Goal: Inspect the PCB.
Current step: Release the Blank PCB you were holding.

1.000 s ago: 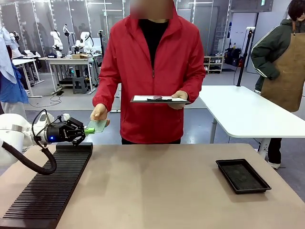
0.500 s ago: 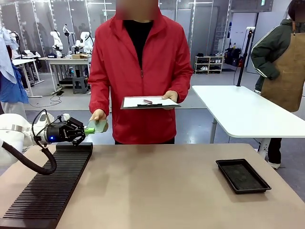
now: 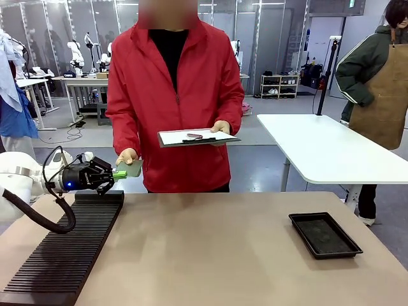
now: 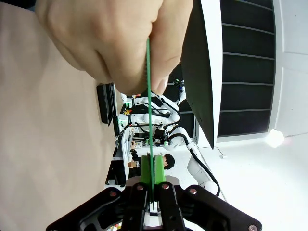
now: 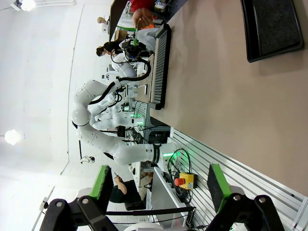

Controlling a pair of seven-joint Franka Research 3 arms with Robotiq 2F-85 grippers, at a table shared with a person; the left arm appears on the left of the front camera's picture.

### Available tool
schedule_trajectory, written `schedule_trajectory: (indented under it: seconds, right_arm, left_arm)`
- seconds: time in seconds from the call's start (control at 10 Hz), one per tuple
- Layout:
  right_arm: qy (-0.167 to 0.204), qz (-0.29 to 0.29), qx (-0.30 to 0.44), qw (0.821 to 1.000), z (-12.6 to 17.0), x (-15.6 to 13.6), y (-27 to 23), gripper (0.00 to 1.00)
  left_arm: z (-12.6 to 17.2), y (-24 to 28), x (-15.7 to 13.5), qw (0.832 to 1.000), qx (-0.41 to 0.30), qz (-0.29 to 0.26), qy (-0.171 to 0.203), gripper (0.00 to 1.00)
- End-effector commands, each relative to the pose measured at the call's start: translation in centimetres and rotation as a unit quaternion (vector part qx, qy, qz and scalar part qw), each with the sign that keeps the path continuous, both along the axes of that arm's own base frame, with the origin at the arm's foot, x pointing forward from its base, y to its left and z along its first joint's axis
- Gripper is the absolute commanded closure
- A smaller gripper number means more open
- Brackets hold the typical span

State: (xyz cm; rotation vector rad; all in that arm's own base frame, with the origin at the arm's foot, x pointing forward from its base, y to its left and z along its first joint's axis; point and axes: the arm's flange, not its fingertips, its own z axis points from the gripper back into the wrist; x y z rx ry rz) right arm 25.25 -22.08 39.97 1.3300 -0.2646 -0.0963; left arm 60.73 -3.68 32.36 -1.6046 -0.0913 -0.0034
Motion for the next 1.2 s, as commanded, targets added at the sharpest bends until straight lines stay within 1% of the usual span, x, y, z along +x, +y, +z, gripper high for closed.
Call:
schedule_trajectory:
  seconds: [0.0,0.7,0.8,0.9,1.0,1.1]
  right_arm:
    - [0.000,-0.004,0.003,1.000,0.17,-0.03,-0.06,0.00]
    - [0.000,-0.004,0.003,1.000,0.17,-0.03,-0.06,0.00]
    - [0.000,-0.004,0.003,1.000,0.17,-0.03,-0.06,0.00]
    - [0.000,-0.004,0.003,1.000,0.17,-0.03,-0.06,0.00]
    - [0.000,-0.004,0.003,1.000,0.17,-0.03,-0.06,0.00]
    - [0.000,-0.004,0.003,1.000,0.17,-0.03,-0.06,0.00]
  left_arm:
    - [0.04,-0.10,0.01,1.000,0.000,-0.001,-0.003,0.97]
    - [0.04,-0.10,0.01,1.000,0.000,-0.001,-0.003,0.97]
    - [0.00,0.00,0.00,1.000,0.000,0.000,0.000,0.71]
    - [0.05,0.00,-0.03,1.000,-0.002,-0.003,-0.001,0.75]
    - [0.01,0.01,-0.05,1.000,-0.003,-0.002,0.000,0.49]
    - [-0.07,0.05,-0.09,1.000,-0.004,-0.001,0.002,0.71]
